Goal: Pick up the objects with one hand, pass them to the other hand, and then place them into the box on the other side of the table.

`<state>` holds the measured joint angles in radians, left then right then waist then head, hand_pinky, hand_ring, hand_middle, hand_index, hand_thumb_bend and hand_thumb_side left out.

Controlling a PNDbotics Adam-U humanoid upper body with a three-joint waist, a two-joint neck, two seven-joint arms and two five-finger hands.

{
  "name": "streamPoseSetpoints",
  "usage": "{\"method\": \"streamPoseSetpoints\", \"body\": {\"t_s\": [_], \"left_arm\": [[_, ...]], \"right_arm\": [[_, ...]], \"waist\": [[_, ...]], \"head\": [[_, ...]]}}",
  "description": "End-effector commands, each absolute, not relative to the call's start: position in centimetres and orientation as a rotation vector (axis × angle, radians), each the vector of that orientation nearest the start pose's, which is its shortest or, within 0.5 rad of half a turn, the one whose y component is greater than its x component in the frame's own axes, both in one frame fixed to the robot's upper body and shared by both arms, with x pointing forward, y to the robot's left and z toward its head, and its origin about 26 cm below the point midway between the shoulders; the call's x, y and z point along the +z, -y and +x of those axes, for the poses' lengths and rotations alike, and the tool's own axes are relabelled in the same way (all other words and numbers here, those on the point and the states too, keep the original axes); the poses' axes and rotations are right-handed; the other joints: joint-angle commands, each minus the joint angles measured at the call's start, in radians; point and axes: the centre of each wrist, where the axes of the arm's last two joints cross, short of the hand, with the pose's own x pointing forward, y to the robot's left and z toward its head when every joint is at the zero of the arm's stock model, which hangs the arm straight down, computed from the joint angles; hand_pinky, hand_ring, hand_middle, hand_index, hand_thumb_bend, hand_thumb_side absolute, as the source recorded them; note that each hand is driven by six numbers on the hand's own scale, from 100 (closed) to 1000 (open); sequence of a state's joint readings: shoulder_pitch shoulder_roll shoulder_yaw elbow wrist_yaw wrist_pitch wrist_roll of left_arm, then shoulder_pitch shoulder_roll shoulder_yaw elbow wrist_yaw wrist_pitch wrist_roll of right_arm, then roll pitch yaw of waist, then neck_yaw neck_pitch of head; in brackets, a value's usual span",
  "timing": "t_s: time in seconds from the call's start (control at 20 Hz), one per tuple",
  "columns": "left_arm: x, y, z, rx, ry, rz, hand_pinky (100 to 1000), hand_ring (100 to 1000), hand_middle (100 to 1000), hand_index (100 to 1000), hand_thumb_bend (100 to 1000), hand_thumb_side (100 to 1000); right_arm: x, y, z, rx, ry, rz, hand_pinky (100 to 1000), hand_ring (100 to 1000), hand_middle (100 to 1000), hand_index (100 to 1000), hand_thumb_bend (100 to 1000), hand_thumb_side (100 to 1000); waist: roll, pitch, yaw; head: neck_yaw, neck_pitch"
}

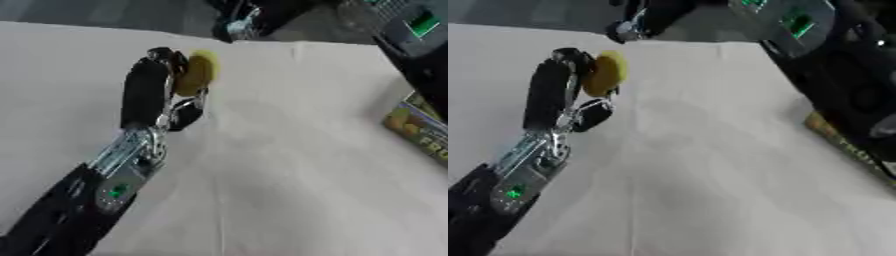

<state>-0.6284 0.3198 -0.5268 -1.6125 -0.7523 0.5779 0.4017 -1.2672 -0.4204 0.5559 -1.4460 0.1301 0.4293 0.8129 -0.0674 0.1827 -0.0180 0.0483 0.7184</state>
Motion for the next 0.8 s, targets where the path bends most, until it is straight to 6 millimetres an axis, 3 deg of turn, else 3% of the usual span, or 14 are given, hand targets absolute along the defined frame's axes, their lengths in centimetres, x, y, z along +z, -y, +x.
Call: {"method": "streamPoseSetpoints", "body": {"t_s": [0.05, 0.8], "left_arm": [[16.6, -12.2, 35.7, -0.657, 1.915, 1.211, 434, 468, 410, 390, 232, 100], [16.8, -11.8, 36.3, -0.618, 1.927, 1.255, 429, 465, 403, 386, 247, 100]], "right_arm": [[36.8, 8.0, 37.7, 1.767, 1.345, -0.054, 763, 810, 794, 982, 233, 452], [34.6, 5.9, 38.0, 1.799, 1.269, -0.026, 755, 797, 773, 1000, 282, 483]], "waist": [[-0.011, -0.038, 0.000], [-0.014, -0.040, 0.002]], "head": [[0.007, -0.005], [0.023, 0.006]]}}
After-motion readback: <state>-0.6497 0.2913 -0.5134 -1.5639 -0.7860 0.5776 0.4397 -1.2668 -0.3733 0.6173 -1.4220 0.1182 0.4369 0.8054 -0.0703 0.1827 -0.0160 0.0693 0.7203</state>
